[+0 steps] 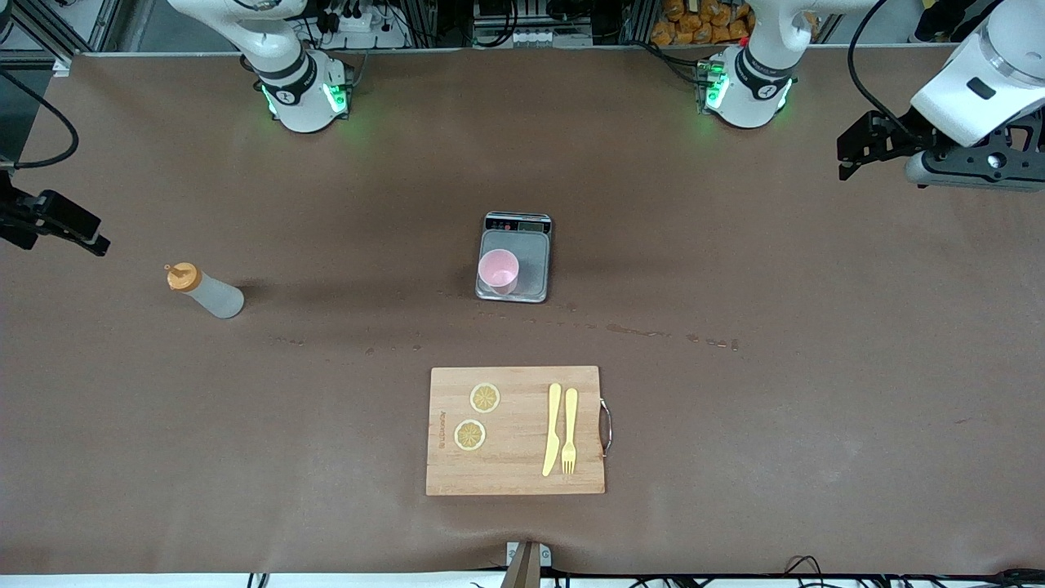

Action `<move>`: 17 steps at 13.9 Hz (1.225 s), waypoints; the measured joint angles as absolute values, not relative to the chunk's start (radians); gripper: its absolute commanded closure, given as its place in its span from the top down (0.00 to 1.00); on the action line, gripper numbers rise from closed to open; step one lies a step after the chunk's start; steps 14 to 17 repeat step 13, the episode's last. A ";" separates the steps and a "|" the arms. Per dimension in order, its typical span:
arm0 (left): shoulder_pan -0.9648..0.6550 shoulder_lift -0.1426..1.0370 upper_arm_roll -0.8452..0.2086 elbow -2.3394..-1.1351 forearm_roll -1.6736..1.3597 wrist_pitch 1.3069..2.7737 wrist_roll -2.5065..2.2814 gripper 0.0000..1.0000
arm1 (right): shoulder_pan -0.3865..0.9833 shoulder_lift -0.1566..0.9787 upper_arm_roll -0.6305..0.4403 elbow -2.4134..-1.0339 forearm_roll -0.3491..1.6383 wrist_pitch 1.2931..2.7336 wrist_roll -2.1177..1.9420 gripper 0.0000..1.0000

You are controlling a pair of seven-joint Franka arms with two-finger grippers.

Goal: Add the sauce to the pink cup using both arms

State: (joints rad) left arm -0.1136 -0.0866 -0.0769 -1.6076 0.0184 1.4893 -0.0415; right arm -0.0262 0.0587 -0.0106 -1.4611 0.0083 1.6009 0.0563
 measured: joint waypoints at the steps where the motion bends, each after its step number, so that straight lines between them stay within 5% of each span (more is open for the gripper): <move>1: -0.113 -0.087 -0.076 -1.608 0.018 1.489 -0.045 1.00 | -0.026 0.059 -0.011 -1.461 0.002 1.601 0.018 1.00; 17: -0.112 -0.087 -0.075 -1.604 0.018 1.489 -0.076 1.00 | -0.027 0.058 -0.009 -1.460 -0.002 1.601 -0.065 1.00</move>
